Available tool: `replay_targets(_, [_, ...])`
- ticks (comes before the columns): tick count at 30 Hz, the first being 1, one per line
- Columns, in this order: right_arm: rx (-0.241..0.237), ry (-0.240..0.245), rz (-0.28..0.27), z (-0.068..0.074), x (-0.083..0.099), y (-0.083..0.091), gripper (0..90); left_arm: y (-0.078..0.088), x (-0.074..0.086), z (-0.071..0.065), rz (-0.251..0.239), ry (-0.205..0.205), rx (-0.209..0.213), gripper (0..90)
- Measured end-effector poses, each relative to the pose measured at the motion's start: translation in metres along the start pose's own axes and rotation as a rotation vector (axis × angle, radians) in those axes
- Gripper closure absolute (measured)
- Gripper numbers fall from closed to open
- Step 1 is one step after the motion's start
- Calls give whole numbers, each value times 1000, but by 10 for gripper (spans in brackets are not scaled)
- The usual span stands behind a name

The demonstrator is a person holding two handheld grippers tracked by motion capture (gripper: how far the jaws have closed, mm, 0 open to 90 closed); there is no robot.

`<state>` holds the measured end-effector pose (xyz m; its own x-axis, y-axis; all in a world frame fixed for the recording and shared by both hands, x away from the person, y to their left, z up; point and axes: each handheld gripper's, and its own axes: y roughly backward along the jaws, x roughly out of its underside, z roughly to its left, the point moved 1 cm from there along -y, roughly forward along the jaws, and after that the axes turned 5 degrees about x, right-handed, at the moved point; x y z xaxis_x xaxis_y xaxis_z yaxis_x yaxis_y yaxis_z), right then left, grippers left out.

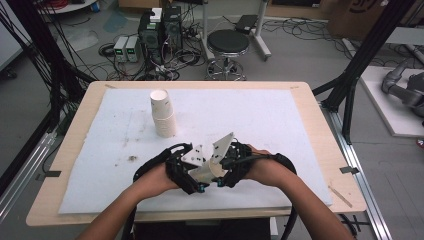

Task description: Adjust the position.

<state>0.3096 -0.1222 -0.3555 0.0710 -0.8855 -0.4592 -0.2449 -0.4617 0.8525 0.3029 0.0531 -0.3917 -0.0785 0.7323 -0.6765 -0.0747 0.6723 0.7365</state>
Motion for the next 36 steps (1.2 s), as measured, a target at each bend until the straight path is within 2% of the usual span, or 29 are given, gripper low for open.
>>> replay_targets(6, [-2, 9, 5, 1, -2, -1, 293, -1, 0, 1, 6, 0, 4, 250])
replay_targets(11, [-2, 11, 11, 2, -2, -1, 293, -2, 0, 0, 9, -3, 22, 334])
replay_targets(13, [-3, 17, 14, 1, -2, -1, 293, -3, 0, 0, 4, 7, 25, 336])
replay_targets(14, [-3, 15, 14, 2, -2, -1, 293, -2, 0, 1, 16, -2, 31, 339])
replay_targets(17, [-12, 13, 1, 1, -1, -2, 292, -3, 0, 1, 9, 1, 37, 345])
replay_targets(20, [-27, -14, -49, 0, 3, -1, 273, -2, 2, 1, -10, 6, 42, 347])
replay_targets(24, [-55, -86, -158, -4, 12, 3, 247, -1, 7, 1, -26, 19, 42, 349])
replay_targets(28, [-53, -133, -240, -6, 21, 12, 239, 0, 12, 3, -44, 34, 35, 350])
replay_targets(36, [-19, -186, -304, -7, 39, 20, 239, 5, 23, 4, -91, 73, 17, 352])
